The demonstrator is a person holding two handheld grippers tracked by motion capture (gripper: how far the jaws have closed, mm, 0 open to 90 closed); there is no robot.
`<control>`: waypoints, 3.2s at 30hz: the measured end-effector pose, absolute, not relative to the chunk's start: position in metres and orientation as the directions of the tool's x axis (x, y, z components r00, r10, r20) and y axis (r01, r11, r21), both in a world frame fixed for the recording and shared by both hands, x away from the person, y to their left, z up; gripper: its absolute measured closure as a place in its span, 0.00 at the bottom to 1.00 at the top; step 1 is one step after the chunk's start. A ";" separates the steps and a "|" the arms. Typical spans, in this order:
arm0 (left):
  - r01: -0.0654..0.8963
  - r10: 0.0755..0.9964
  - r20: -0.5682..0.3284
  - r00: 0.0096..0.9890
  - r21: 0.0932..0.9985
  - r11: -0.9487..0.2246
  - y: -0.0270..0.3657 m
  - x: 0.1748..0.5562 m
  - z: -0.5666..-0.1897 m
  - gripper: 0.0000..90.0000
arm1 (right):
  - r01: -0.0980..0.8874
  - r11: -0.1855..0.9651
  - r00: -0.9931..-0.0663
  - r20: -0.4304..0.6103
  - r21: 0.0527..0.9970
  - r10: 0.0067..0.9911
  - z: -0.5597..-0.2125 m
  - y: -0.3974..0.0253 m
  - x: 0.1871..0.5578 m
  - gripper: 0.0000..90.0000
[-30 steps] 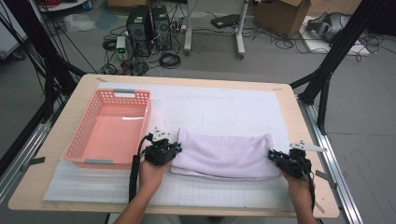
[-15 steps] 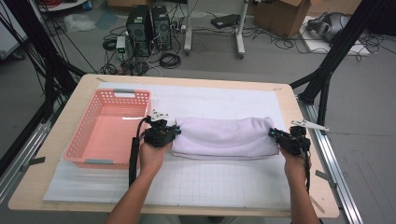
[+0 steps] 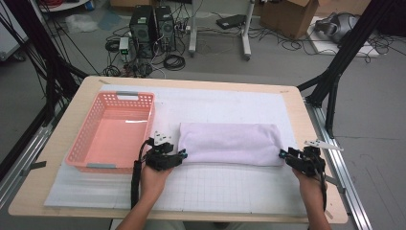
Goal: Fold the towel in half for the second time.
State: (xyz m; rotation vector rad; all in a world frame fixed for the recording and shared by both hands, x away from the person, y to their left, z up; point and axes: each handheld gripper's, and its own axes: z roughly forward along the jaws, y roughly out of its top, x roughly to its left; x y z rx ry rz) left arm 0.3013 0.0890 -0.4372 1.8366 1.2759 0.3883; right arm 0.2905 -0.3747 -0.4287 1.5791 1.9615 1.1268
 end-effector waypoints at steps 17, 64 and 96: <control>0.663 0.783 -0.360 0.508 0.744 -0.087 0.095 0.287 -0.437 0.92 | 0.649 0.035 -0.371 0.275 0.760 0.887 -0.432 -0.373 0.262 0.93; 0.614 0.844 -0.251 0.474 0.781 -0.113 0.075 0.388 -0.449 0.96 | 0.648 0.162 -0.345 0.098 0.744 0.934 -0.448 -0.359 0.373 0.50; 0.512 0.814 -0.204 0.543 0.849 -0.128 0.072 0.334 -0.433 0.64 | 0.543 0.352 -0.594 0.053 0.762 0.803 -0.440 -0.339 0.308 0.75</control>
